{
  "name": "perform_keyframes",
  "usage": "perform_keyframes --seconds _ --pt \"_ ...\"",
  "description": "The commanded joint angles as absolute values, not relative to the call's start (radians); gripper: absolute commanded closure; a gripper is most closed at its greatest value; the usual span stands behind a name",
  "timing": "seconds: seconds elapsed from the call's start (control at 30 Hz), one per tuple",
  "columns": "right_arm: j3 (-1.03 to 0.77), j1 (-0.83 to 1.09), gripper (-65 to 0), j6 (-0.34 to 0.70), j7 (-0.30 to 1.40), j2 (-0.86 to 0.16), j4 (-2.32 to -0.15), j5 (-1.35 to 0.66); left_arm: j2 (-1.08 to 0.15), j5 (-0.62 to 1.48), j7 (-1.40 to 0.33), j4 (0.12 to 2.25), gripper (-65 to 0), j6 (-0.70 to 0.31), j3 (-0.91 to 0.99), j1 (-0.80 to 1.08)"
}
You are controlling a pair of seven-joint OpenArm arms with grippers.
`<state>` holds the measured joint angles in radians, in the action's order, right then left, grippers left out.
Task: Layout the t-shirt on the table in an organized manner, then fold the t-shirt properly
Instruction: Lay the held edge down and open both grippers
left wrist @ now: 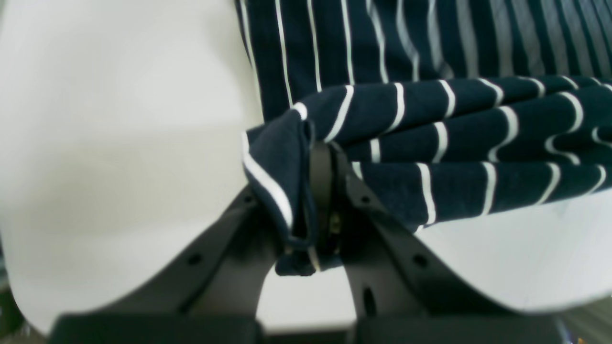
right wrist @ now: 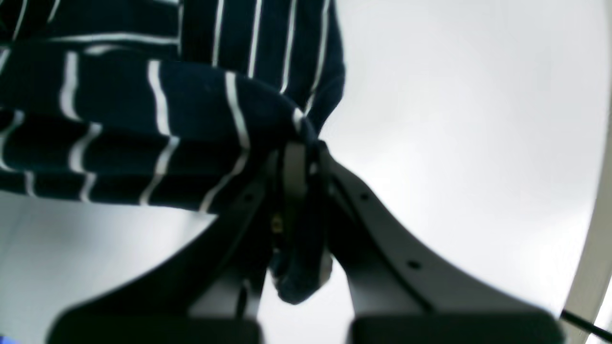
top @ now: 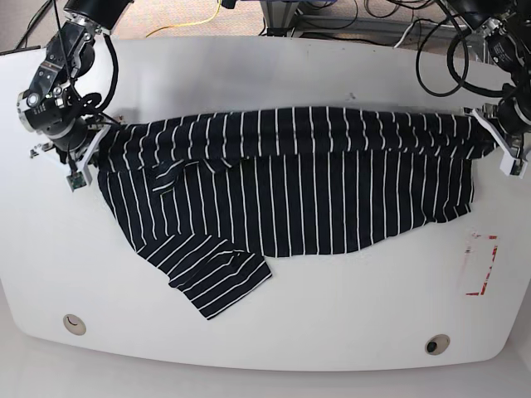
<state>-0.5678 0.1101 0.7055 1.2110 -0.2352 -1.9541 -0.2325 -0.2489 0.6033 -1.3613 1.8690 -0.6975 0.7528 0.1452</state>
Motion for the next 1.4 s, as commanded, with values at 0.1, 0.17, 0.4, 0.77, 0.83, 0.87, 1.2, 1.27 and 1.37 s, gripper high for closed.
perform_keyframes --seconds 0.1,0.17,0.4,0.77,0.83,0.87,1.2,1.27,1.37 --pt "-0.576 0.174 0.0 0.698 1.193 -0.213 -1.971 -0.214 -0.291 0.599 -1.340 1.882 0.0 -0.698 0.759 0.219" --pt "-0.576 0.193 -0.2 0.698 1.191 -0.202 -1.969 -0.213 -0.291 0.599 -1.340 1.882 0.0 -0.698 0.759 0.234" --pt "-0.576 0.274 -0.3 0.698 1.144 -0.171 -1.969 -0.206 -0.311 0.599 -1.340 1.882 0.0 -0.698 0.759 0.285" --pt "-0.576 0.349 -25.4 0.698 1.142 -0.170 -1.968 -0.205 -0.343 0.598 -1.340 1.880 0.0 -0.698 0.756 0.338" --pt "-0.576 0.357 -30.8 0.698 1.142 -0.170 -1.969 -0.206 -0.343 0.598 -1.342 1.880 0.0 -0.698 0.750 0.344" --pt "-0.578 0.357 -32.8 0.698 1.142 -0.170 -1.969 -0.206 -0.344 0.598 -1.342 1.880 0.0 -0.698 0.742 0.349" --pt "-0.662 0.364 -41.5 0.698 1.144 -0.170 -1.974 -0.213 -0.384 0.601 -1.342 1.883 -27.9 -0.698 0.727 0.375" --pt "-0.690 0.351 -41.7 0.698 1.145 -0.170 -1.974 -0.213 -0.384 0.601 -1.342 1.886 -32.8 -0.698 0.746 0.381" --pt "-0.719 0.335 -41.7 0.698 1.145 -0.174 -1.974 -0.208 -0.386 0.599 -1.342 1.886 -36.5 -0.698 0.771 0.381"
